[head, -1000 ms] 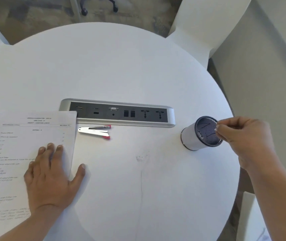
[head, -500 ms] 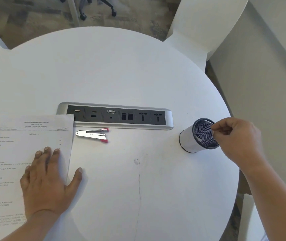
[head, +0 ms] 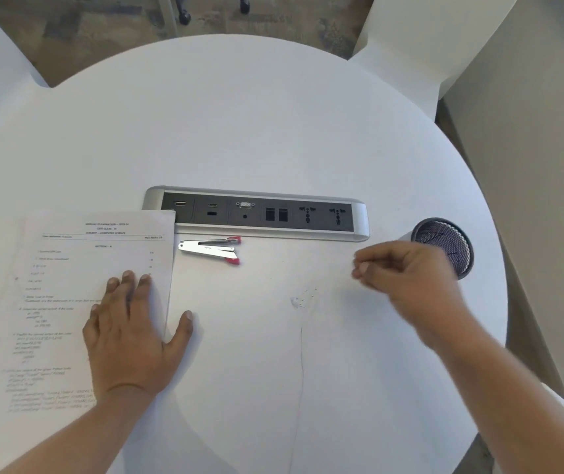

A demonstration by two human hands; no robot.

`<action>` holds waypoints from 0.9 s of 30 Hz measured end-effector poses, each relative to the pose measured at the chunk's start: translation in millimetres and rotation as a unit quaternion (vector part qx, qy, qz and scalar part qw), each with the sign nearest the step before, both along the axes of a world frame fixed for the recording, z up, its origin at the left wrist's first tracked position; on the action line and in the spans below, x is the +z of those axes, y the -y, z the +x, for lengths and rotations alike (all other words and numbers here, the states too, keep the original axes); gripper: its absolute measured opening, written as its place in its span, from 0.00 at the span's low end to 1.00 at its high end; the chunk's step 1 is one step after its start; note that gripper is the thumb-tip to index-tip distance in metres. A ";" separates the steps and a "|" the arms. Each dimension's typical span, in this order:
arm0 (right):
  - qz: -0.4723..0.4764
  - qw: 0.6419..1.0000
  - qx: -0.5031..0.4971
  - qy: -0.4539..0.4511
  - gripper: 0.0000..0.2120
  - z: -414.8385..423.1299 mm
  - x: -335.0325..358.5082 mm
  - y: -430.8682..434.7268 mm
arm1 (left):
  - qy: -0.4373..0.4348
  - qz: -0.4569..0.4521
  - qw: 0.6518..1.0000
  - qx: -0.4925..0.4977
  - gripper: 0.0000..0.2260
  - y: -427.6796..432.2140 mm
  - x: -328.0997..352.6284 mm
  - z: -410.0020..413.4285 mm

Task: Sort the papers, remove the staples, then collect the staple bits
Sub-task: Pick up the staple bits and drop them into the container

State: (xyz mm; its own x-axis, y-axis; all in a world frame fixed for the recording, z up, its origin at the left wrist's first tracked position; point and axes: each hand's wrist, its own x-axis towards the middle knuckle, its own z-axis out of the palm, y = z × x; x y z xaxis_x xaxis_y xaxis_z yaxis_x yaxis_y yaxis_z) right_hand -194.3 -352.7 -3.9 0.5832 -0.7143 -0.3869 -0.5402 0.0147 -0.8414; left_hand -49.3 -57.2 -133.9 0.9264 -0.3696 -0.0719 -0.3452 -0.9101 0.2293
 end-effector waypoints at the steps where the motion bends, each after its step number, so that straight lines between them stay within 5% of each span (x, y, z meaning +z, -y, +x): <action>1: -0.040 0.997 0.046 -0.044 0.11 3.0 -12.6 -8.8 | 0.001 0.000 1.000 0.000 0.38 -0.1 0.1 0.0; 6: -0.235 0.930 0.243 -0.142 0.12 12.7 -53.1 -46.4 | -0.001 0.001 1.000 0.004 0.38 0.7 1.1 -0.3; 10: -0.290 0.873 0.339 -0.196 0.09 23.8 -65.3 -57.2 | -0.004 0.002 1.000 0.005 0.38 0.5 0.8 -0.7; 20: -0.340 0.798 0.407 -0.287 0.14 50.1 -45.8 -80.3 | -0.015 0.001 1.000 0.007 0.37 -1.1 0.9 -0.1; 27: -0.370 0.790 0.389 -0.296 0.16 51.6 -59.0 -84.0 | -0.013 0.003 1.000 0.006 0.37 -1.0 1.5 -0.3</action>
